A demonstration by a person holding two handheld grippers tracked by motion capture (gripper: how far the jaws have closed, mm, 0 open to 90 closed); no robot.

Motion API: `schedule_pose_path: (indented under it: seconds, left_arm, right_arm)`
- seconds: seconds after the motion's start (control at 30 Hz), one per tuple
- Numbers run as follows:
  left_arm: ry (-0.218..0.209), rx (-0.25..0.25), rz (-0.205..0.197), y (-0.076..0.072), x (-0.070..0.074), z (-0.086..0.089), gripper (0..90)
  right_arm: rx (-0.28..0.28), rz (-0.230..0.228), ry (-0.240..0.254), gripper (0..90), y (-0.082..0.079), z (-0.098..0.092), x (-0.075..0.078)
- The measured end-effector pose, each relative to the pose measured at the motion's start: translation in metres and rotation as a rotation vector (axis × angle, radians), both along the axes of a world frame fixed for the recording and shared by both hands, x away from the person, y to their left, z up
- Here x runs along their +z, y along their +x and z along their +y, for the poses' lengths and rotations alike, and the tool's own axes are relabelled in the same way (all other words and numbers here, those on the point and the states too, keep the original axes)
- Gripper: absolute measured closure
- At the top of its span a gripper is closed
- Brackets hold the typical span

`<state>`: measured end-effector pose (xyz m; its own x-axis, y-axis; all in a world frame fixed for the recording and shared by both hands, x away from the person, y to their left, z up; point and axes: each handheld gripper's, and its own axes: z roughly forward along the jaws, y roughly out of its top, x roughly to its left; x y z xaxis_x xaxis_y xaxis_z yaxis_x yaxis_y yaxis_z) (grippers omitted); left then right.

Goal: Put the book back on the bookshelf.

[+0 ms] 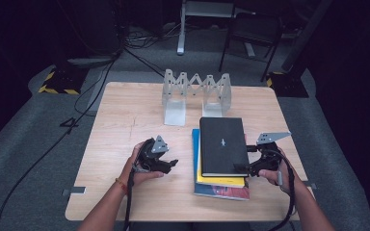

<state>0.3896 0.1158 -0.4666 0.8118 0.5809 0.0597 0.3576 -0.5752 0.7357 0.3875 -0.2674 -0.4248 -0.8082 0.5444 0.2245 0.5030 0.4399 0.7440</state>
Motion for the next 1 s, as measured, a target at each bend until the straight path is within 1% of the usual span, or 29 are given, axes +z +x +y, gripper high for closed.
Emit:
schedule_pose_path:
  seconds: [0.03, 0.1, 0.17, 0.2, 0.23, 0.27, 0.33, 0.4, 0.53, 0.6, 0.63, 0.67, 0.7, 0.77, 0.8, 0.83, 0.9, 0.93, 0.97, 1.0]
  left_arm:
    - [0.002, -0.003, 0.0, 0.003, 0.0, -0.003, 25.7]
    - [-0.015, -0.01, 0.019, 0.008, -0.002, -0.008, 25.7]
    - [-0.01, -0.015, -0.003, 0.011, -0.003, -0.013, 25.7]
    - [-0.01, -0.015, -0.007, 0.012, -0.004, -0.015, 25.9]
    - [-0.007, -0.016, -0.008, 0.015, -0.005, -0.018, 26.1]
    - [0.006, -0.02, -0.014, 0.016, -0.006, -0.019, 26.2]
    - [0.005, -0.024, -0.002, 0.018, -0.009, -0.022, 26.3]
    - [0.005, -0.024, -0.002, 0.019, -0.01, -0.023, 26.3]
    - [-0.015, -0.003, -0.018, 0.023, -0.01, -0.026, 26.9]
    - [-0.026, 0.009, -0.025, 0.026, -0.009, -0.028, 27.4]
    - [-0.039, 0.012, -0.026, 0.028, -0.009, -0.029, 28.3]
    - [-0.046, 0.011, -0.022, 0.031, -0.008, -0.03, 30.2]
    - [-0.045, 0.015, -0.038, 0.032, -0.009, -0.031, 30.5]
    - [-0.043, 0.019, -0.043, 0.034, -0.009, -0.032, 33.6]
    - [-0.053, 0.013, -0.019, 0.037, -0.009, -0.033, 33.6]
    - [-0.065, 0.011, -0.009, 0.039, -0.009, -0.034, 33.3]
    - [-0.07, 0.006, -0.006, 0.043, -0.009, -0.036, 35.4]
    - [-0.079, 0.007, -0.001, 0.045, -0.008, -0.038, 35.6]
    - [-0.082, 0.004, -0.009, 0.047, -0.007, -0.04, 35.9]
    - [-0.104, -0.004, 0.007, 0.049, -0.006, -0.041, 37.3]
  right_arm:
    - [0.0, -0.003, -0.002, 0.8, 0.0, 0.0, 0.0]
    - [0.001, -0.014, -0.009, 1.0, -0.002, 0.001, 0.0]
    - [0.001, -0.028, -0.017, 1.1, -0.003, 0.002, 0.001]
    - [0.002, -0.03, -0.018, 1.2, -0.004, 0.002, 0.001]
    - [0.007, -0.036, -0.012, 1.5, -0.004, 0.003, 0.0]
    - [0.02, -0.039, -0.003, 1.8, -0.006, 0.005, -0.001]
    - [0.034, -0.04, -0.005, 2.5, -0.008, 0.008, 0.0]
    - [0.034, -0.035, -0.006, 4.1, -0.01, 0.01, 0.0]
    - [0.024, -0.05, 0.006, 7.0, -0.018, 0.012, 0.0]
    - [0.024, -0.052, 0.006, 7.0, -0.019, 0.012, 0.0]
    - [0.024, -0.054, 0.004, 7.0, -0.019, 0.012, 0.0]
    - [0.024, -0.051, 0.002, 7.0, -0.019, 0.012, 0.001]
    - [0.026, -0.048, 0.0, 6.9, -0.018, 0.012, 0.002]
    - [0.031, -0.04, 0.006, 6.9, -0.016, 0.012, 0.002]
    - [0.041, -0.039, 0.01, 6.9, -0.014, 0.012, 0.001]
    - [0.046, -0.032, 0.021, 7.0, -0.011, 0.012, 0.0]
    - [0.033, -0.049, 0.03, 6.9, -0.007, 0.012, -0.001]
    - [0.03, -0.052, 0.034, 6.8, -0.004, 0.012, -0.001]
    - [0.029, -0.05, 0.036, 6.8, -0.001, 0.013, -0.001]
    - [0.03, -0.049, 0.036, 6.8, 0.001, 0.013, -0.001]
